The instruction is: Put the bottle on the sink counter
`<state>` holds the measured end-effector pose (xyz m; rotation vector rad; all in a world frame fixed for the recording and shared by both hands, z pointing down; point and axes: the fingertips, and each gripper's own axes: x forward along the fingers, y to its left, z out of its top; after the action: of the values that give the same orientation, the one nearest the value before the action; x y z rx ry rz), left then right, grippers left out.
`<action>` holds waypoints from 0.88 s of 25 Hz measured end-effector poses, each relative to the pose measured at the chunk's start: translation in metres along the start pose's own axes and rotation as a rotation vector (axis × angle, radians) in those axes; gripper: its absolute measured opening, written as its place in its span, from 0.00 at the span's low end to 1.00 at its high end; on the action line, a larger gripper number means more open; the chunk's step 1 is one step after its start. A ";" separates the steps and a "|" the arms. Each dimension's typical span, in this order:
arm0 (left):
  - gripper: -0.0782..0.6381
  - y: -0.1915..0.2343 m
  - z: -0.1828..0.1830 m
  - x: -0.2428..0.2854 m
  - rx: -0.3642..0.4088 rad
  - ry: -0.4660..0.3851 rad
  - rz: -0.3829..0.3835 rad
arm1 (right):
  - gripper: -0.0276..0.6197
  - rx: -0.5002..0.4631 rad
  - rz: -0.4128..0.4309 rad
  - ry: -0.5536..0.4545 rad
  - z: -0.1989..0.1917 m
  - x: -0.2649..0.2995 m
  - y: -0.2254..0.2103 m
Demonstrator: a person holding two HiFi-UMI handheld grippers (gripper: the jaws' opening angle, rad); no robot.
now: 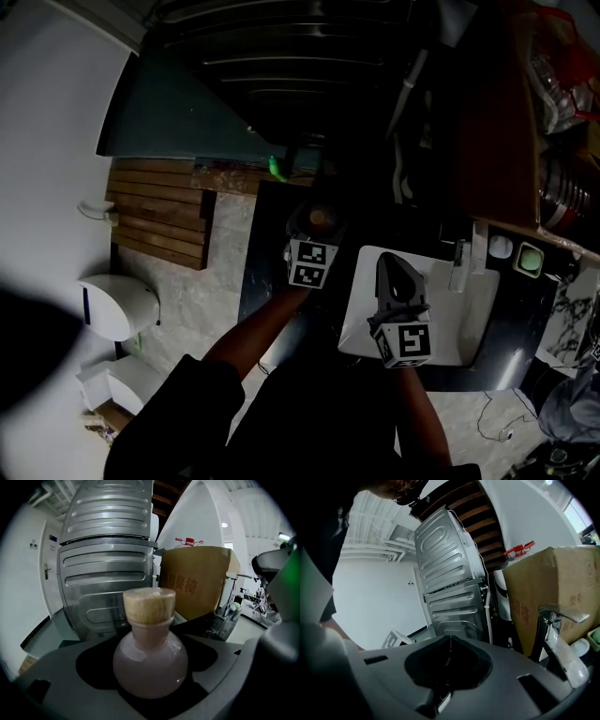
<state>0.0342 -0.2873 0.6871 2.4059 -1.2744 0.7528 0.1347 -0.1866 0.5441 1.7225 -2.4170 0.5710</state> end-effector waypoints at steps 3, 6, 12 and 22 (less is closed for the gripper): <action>0.65 0.001 -0.006 0.000 0.009 0.014 0.008 | 0.10 0.013 0.007 -0.019 0.008 0.002 0.003; 0.65 -0.001 -0.009 0.001 0.011 0.027 0.013 | 0.10 0.012 0.008 -0.032 0.011 0.004 0.002; 0.65 0.000 -0.010 0.004 0.034 0.045 0.041 | 0.10 0.033 0.021 -0.009 0.003 0.002 0.003; 0.65 -0.004 -0.010 0.001 0.033 0.032 -0.004 | 0.10 0.061 0.081 0.040 -0.006 -0.002 0.022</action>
<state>0.0349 -0.2808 0.6961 2.4116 -1.2543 0.8143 0.1142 -0.1763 0.5438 1.6259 -2.4756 0.6894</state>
